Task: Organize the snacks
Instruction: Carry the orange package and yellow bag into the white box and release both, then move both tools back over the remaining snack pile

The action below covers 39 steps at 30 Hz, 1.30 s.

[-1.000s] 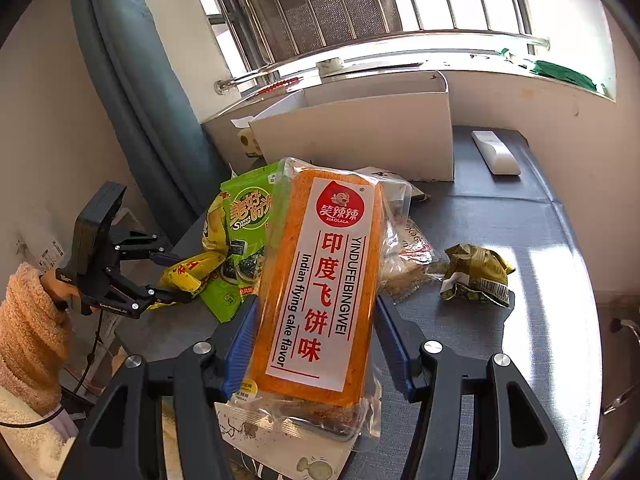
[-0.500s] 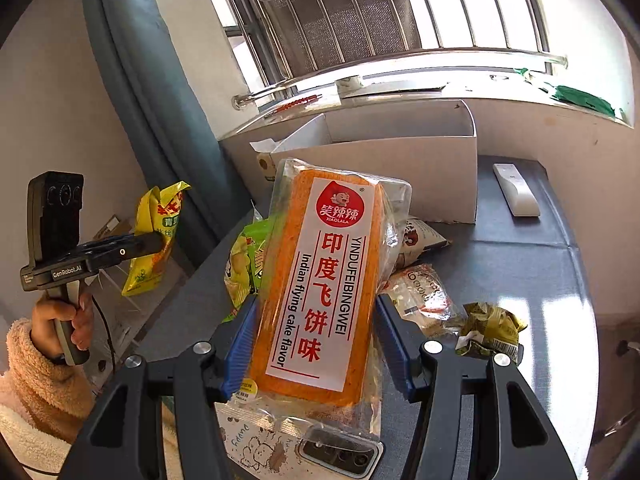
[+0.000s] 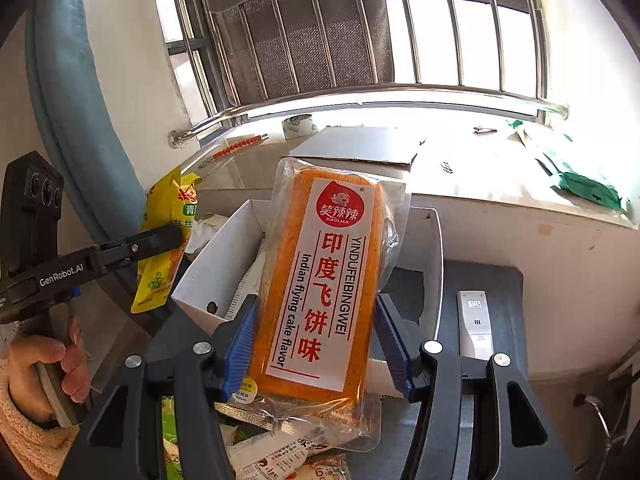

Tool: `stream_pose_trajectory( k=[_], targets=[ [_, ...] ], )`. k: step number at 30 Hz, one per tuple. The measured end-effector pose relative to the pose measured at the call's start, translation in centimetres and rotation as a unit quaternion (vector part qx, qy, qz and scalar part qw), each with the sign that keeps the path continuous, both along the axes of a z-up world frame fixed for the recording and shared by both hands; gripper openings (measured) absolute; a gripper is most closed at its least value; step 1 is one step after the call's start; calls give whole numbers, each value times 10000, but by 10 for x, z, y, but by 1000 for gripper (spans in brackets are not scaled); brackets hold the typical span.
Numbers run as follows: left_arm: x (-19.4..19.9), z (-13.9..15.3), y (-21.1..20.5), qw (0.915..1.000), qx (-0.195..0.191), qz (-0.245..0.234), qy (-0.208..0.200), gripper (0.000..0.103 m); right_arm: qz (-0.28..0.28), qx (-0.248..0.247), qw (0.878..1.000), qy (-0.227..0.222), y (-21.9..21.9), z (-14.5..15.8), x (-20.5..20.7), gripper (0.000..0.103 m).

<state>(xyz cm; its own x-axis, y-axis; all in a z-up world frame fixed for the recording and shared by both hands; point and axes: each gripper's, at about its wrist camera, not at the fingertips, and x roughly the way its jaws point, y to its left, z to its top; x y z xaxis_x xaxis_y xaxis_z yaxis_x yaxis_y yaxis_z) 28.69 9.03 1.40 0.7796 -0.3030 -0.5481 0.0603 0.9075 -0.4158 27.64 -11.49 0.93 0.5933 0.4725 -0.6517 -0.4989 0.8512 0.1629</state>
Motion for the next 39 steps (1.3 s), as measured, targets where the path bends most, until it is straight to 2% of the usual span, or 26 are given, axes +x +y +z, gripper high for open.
stream_pose_trajectory(
  k=[2, 4, 6, 8, 9, 10, 13, 18, 26, 31, 36, 39],
  targets=[
    [21, -7, -1, 9998, 146, 71, 100, 30, -67, -106, 9998, 131, 5, -5, 23, 62],
    [38, -14, 1, 9994, 135, 150, 269, 31, -233, -165, 9993, 257, 5, -11, 40, 62],
    [51, -20, 1, 9989, 137, 197, 406, 37, -317, -72, 9987, 396, 3, -16, 56, 64],
    [55, -23, 2, 9981, 209, 352, 468, 73, -487, 6, 9977, 476, 0, -18, 67, 80],
    [55, -23, 2, 9979, 234, 369, 484, 83, -506, 45, 9975, 495, -1, -19, 71, 94],
    [54, -22, 2, 9978, 257, 367, 490, 103, -544, 104, 9973, 474, -3, -17, 71, 103],
    [42, -15, -1, 9985, 355, 169, 390, 103, -648, 307, 9973, 184, -10, -9, 63, 103],
    [9, 7, -16, 9950, 968, 228, 117, 103, -471, 678, 9965, 88, -16, 3, 40, 103],
    [-61, 36, -43, 9891, 1421, 108, -380, 103, -44, 698, 9965, -451, -23, 19, -37, 103],
    [-116, 40, -58, 9862, 1519, 13, -659, 103, 195, 765, 9943, -714, -38, 19, -96, 103],
    [-171, 31, -62, 9873, 1334, 12, -857, 103, 126, 603, 9916, -1134, -58, 9, -153, 103],
    [-202, 14, -62, 9895, 1130, 52, -897, 103, 19, 723, 9906, -1158, -75, -6, -181, 103]
  ],
)
